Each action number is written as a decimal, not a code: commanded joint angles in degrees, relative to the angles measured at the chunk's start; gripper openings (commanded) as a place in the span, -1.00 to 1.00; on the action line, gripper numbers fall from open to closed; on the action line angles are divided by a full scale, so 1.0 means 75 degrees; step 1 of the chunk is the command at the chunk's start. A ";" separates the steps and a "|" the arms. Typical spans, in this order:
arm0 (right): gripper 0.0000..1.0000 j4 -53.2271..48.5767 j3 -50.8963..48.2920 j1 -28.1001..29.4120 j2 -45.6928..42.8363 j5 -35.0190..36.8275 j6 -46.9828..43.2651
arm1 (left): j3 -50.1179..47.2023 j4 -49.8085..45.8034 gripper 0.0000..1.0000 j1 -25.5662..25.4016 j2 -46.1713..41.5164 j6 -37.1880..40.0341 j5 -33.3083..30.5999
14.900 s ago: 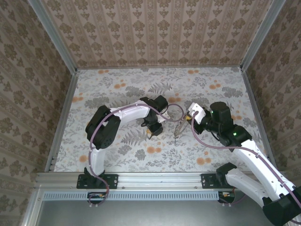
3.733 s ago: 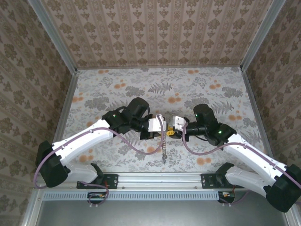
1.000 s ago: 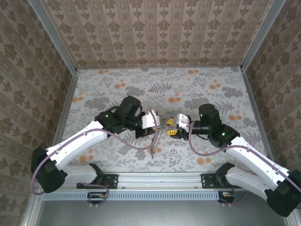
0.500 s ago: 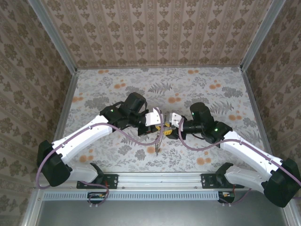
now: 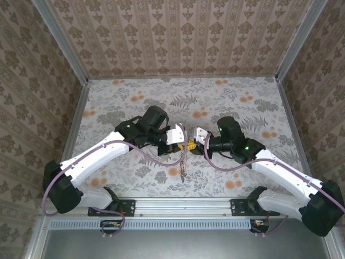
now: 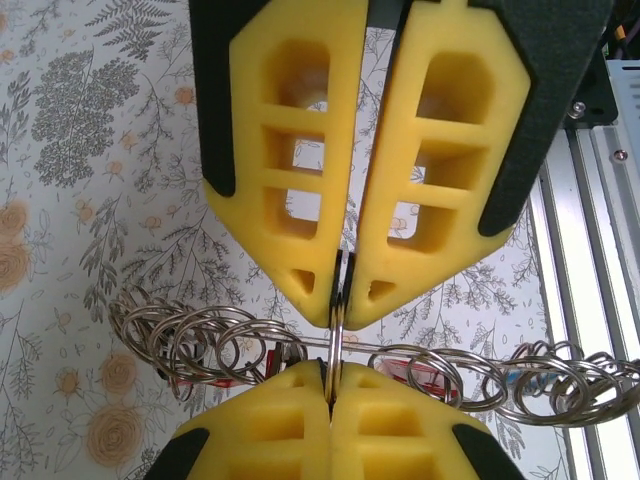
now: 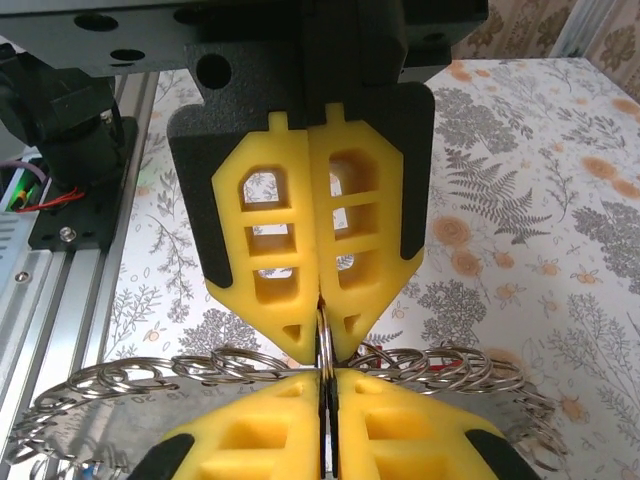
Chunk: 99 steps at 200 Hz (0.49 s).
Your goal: Put the keys on the keyring
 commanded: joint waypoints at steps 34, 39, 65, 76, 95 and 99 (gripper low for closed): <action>-1.00 0.1185 -0.0219 0.0029 0.0095 -0.0431 0.1056 | -0.0096 0.0589 -1.00 0.0055 -0.0481 -0.0176 0.0546; -1.00 0.1368 -0.0281 0.0024 0.0095 -0.0426 0.1199 | -0.0128 0.0632 -1.00 0.0062 -0.0517 -0.0207 0.0552; -1.00 0.2302 -0.0521 0.0007 0.0234 -0.0741 0.2085 | -0.0354 0.0976 -1.00 0.0139 -0.0751 -0.0382 0.0642; -1.00 0.2935 -0.0705 0.0000 0.0248 -0.0770 0.2481 | -0.0511 0.1232 -0.97 0.0168 -0.0885 -0.0505 0.0678; -1.00 0.4351 -0.1143 -0.0055 0.0223 -0.0676 0.3275 | -0.0865 0.1730 -0.86 0.0248 -0.1143 -0.0764 0.0691; -1.00 0.4634 -0.1229 -0.0058 0.0223 -0.0641 0.3417 | -0.0945 0.1803 -0.85 0.0270 -0.1190 -0.0824 0.0709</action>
